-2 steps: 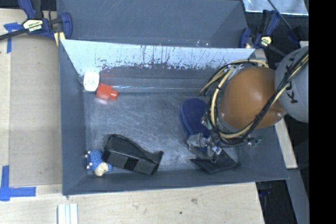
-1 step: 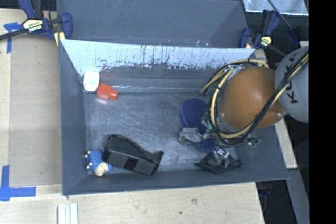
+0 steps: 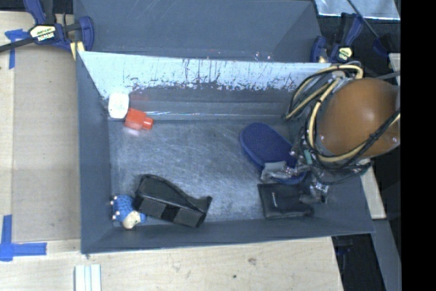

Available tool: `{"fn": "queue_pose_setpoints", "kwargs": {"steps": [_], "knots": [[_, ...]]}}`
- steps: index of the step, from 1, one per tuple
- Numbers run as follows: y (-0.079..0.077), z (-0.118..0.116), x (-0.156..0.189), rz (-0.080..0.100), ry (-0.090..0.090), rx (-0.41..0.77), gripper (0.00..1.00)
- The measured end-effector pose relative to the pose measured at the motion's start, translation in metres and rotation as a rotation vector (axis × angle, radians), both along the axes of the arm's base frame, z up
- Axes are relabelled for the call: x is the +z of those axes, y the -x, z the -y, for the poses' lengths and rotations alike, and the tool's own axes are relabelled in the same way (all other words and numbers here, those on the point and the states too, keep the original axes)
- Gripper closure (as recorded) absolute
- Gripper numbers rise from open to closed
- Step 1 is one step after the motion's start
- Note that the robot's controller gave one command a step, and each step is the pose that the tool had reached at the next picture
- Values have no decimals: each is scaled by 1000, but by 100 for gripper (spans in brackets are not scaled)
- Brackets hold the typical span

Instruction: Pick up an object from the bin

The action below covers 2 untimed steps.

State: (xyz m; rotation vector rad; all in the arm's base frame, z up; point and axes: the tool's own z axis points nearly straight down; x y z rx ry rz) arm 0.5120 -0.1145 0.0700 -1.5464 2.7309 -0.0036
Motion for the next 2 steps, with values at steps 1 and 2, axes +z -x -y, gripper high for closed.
{"fn": "queue_pose_setpoints", "kwargs": {"steps": [1,2], "knots": [[0,-3,0,-1,-2,1,100],[0,-3,0,-2,-3,0,0]]}}
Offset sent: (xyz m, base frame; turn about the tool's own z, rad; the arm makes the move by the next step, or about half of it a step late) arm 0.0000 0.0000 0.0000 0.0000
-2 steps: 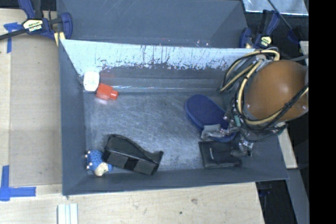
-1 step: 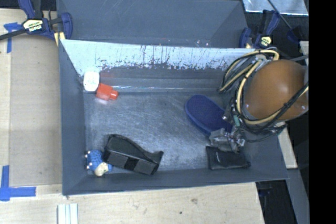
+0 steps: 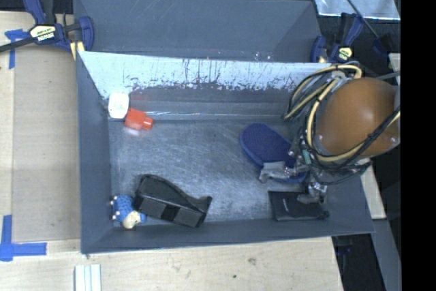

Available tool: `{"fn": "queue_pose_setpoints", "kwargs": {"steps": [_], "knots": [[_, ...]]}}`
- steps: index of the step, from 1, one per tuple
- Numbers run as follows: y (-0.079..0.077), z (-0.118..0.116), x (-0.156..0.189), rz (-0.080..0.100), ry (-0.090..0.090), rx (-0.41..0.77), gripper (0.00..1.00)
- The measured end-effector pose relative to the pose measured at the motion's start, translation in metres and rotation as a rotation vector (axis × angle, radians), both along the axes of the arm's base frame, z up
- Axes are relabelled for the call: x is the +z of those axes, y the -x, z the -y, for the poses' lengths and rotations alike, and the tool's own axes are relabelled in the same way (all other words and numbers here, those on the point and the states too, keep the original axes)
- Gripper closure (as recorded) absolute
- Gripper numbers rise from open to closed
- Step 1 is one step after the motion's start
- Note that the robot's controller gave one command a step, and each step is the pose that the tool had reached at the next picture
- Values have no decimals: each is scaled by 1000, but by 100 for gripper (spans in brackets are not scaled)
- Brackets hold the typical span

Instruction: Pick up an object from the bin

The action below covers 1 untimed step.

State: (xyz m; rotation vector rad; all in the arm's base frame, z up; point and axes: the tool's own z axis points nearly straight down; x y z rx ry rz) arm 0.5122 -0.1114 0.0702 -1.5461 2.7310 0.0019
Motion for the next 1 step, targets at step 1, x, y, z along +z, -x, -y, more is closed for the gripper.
{"fn": "queue_pose_setpoints", "kwargs": {"steps": [1], "knots": [[22,-4,0,1,-4,395,0]]}}
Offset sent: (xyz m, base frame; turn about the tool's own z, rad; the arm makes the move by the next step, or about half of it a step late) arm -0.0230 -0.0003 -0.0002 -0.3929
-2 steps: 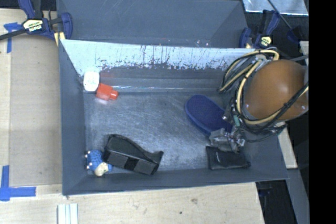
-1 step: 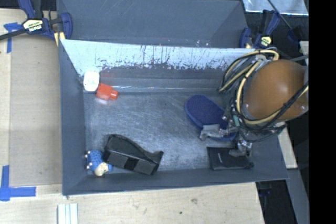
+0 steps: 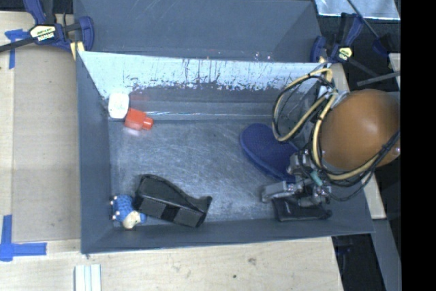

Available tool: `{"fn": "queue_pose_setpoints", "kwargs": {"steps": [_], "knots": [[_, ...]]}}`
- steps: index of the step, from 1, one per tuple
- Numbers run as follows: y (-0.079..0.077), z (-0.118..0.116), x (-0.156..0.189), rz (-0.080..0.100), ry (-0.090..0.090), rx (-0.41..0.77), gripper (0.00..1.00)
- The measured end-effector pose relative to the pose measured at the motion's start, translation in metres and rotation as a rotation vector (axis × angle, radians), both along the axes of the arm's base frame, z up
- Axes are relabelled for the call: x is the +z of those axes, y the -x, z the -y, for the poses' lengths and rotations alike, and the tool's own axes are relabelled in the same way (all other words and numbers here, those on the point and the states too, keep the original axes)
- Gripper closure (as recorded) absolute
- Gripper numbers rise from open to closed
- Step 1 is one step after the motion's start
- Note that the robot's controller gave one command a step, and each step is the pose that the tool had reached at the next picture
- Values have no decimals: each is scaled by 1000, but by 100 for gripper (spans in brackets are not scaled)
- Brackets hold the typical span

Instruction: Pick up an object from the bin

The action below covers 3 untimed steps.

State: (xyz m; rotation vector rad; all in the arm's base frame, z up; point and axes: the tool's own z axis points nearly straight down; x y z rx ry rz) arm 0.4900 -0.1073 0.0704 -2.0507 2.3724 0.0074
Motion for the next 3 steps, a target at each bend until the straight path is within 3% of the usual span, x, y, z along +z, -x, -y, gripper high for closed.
{"fn": "queue_pose_setpoints", "kwargs": {"steps": [1,2,3], "knots": [[0,4,0,-2,6,-5,100],[-49,27,116,11,9,-33,100],[-71,37,175,9,8,-15,100]]}}
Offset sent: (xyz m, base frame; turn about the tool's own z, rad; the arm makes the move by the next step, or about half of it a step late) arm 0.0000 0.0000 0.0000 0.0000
